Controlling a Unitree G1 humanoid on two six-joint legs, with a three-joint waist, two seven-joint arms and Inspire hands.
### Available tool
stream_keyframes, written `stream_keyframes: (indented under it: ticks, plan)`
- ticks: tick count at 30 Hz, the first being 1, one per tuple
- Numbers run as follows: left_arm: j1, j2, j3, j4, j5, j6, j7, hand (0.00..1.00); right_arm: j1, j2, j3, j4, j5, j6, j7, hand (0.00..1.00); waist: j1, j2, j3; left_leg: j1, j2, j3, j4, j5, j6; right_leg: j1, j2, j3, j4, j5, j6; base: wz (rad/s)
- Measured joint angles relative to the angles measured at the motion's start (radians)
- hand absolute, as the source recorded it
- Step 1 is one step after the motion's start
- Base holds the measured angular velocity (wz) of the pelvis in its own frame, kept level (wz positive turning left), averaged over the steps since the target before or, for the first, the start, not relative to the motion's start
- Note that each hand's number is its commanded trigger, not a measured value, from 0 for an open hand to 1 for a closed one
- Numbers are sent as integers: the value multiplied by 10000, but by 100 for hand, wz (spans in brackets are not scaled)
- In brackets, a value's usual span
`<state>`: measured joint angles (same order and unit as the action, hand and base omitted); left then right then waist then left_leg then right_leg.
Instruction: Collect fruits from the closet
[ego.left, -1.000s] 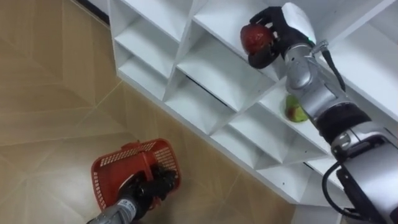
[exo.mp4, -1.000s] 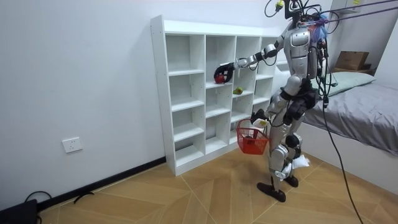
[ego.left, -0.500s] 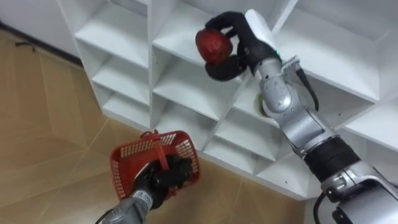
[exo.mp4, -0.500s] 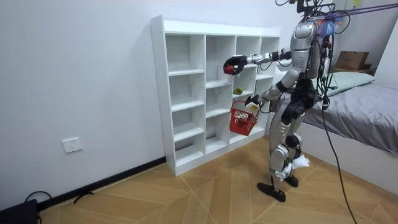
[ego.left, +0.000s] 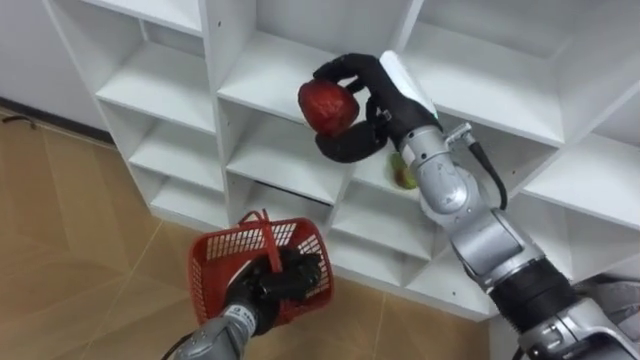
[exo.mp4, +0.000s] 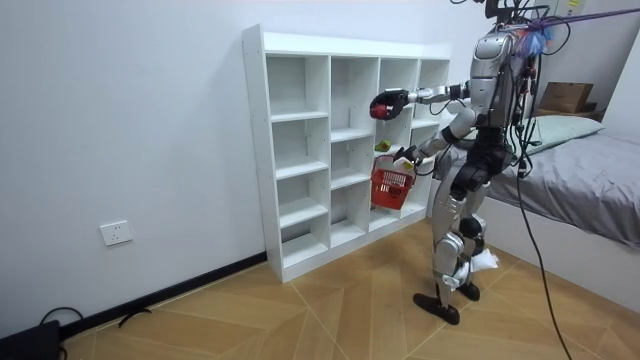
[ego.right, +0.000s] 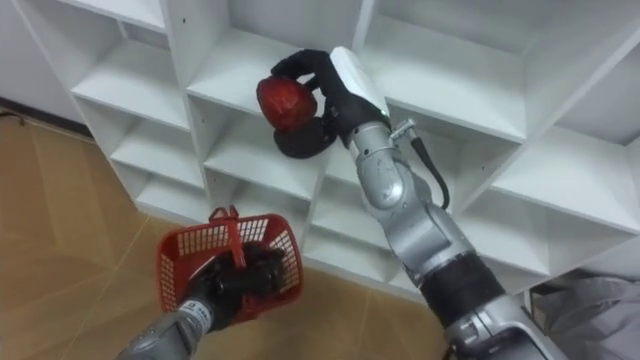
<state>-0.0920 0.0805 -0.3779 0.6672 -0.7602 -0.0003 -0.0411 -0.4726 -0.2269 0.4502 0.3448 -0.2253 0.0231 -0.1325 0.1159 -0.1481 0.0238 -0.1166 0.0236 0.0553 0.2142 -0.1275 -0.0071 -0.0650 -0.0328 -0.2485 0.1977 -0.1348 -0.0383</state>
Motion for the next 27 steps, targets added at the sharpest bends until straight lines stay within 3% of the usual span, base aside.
stream_keyframes:
  ticks: [5,9,22,27]
  plan:
    - [0,2,-97,-696,-886,-70,179,100,1212,3,25,-111,-76,1,413,100,-18,173,2,164,-14,5,-116,2,2,101,-3,29,-14,-16,26,-2]
    - [-3,21,-98,-696,-1042,-70,280,100,1574,-63,25,-111,-73,1,710,100,-77,356,8,223,-9,107,-170,1,3,118,-21,94,-24,-28,40,-4]
    - [34,224,-340,-700,-998,-142,397,100,2200,-140,441,545,-123,-6,1230,100,-50,315,-17,209,-31,106,-255,0,3,104,-29,117,-129,-57,73,0]
    - [64,269,-414,-686,-714,-140,402,100,2195,-37,383,1077,-105,-192,1224,100,-62,273,-40,214,-21,113,-226,1,4,115,-18,144,-121,-57,71,0]
